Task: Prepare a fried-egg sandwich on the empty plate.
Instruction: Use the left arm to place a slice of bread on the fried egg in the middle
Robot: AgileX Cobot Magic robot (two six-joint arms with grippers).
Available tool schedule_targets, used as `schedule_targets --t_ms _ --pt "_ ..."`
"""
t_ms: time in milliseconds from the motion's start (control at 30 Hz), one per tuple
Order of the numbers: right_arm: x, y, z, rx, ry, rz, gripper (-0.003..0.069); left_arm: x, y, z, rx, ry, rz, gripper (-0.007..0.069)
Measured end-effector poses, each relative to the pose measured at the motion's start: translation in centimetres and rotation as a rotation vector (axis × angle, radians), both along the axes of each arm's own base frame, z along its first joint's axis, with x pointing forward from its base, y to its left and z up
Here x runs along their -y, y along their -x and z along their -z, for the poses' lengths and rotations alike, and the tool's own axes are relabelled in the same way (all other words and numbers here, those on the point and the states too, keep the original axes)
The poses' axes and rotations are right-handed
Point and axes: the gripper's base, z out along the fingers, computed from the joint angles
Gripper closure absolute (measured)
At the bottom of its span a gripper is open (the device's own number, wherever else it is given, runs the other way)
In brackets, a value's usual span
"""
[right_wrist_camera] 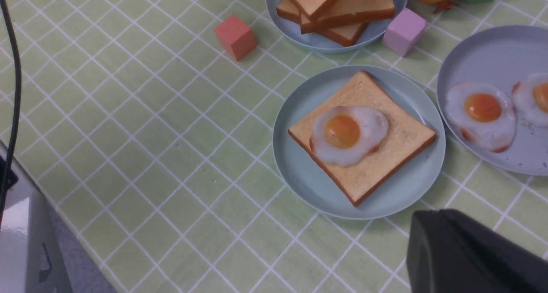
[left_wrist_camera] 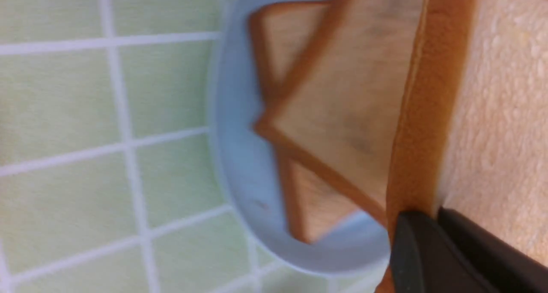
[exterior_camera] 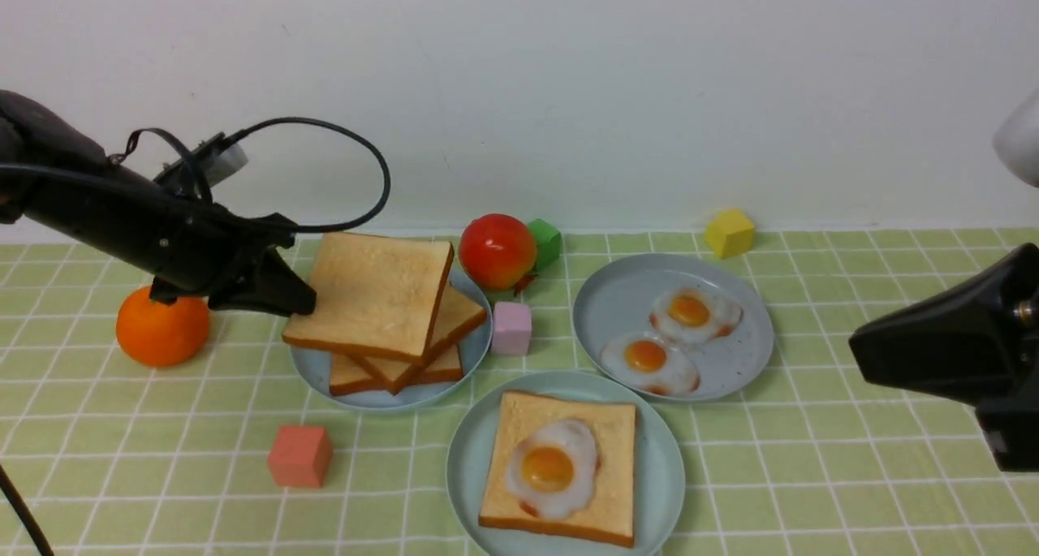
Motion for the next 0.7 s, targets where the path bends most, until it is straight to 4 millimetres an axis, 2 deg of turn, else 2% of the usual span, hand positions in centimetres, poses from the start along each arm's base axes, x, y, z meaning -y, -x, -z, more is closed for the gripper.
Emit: schedule_targets --t_ms 100,200,233,267,333,400,567,700 --pt "0.0 0.0 0.0 0.005 -0.004 0.004 0.0636 2.2 1.5 -1.3 -0.003 0.059 0.04 0.0628" --pt "0.0 -0.2 -0.1 -0.006 -0.021 0.024 0.0631 6.4 3.8 -1.0 -0.047 0.111 0.115 0.0628" --pt "0.0 -0.2 0.0 -0.009 -0.021 0.028 0.063 6.7 3.9 -1.0 -0.05 0.113 0.121 0.0628" --pt "0.0 -0.4 0.1 -0.021 -0.021 0.044 0.0627 9.0 5.3 0.1 -0.095 0.127 0.151 0.0628" --pt "-0.1 -0.7 0.3 -0.035 -0.017 0.065 0.0623 11.5 6.8 1.7 -0.141 0.119 0.156 0.0628" --pt "-0.1 -1.0 0.5 -0.045 -0.007 0.078 0.062 13.1 7.8 3.0 -0.151 0.086 0.129 0.0628" --pt "-0.1 -1.3 0.7 -0.049 0.008 0.087 0.061 15.3 8.2 4.7 -0.153 0.048 0.043 0.0624" --pt "0.0 -1.3 0.8 -0.046 0.014 0.089 0.0602 15.7 8.2 5.3 -0.181 0.04 -0.005 0.0598"
